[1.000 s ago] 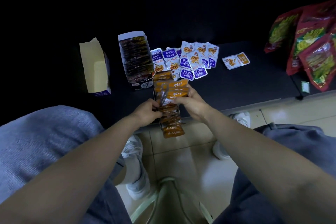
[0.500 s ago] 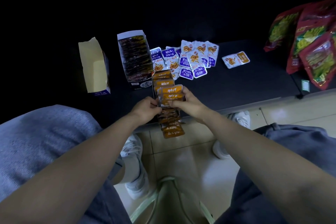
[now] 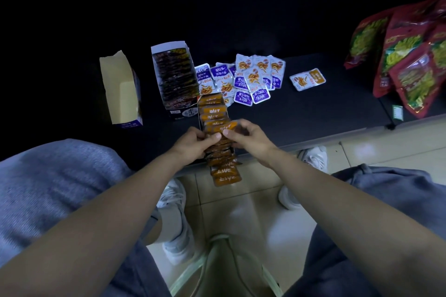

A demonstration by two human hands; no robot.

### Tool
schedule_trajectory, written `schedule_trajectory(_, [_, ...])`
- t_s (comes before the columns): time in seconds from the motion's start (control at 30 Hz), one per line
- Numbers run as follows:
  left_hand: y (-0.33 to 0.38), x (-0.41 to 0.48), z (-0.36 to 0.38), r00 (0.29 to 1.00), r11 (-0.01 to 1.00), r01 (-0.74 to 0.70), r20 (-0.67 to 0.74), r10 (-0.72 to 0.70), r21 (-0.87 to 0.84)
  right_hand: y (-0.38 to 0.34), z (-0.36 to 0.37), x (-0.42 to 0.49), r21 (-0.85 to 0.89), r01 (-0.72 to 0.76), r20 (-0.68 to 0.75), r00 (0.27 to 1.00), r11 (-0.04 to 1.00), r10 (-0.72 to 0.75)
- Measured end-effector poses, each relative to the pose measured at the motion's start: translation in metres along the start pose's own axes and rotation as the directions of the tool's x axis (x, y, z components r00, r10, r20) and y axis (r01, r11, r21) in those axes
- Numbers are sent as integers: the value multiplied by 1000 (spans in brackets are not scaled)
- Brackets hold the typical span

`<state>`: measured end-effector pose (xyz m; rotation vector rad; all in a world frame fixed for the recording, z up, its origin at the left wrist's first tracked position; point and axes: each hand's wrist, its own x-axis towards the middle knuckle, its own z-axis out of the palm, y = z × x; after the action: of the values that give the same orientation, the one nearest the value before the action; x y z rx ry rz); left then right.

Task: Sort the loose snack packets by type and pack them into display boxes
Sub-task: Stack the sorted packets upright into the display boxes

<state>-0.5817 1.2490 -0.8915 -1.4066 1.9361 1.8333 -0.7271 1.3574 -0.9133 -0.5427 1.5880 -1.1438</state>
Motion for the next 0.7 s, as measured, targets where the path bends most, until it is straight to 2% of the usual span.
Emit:
schedule_trajectory(0.2, [-5,5,4,1000,1000,-1,31,2,-14,7,2,-1,-63,-28,0,1000,998,28])
schedule_trajectory(0.37, [-5,6,1,998,993,67,-18,-66,100,8,14,7,-165,-139,-37,990,977,135])
schedule_trajectory(0.5, [-2,5,6,981,982,186,71,-183,-38,5,14,6,-165,-209,62,973,964,222])
schedule_trajectory(0.7, [0,9,11,973,974,184,163,-162,-132,-7,9,-2,-11,-244,119,962,970,244])
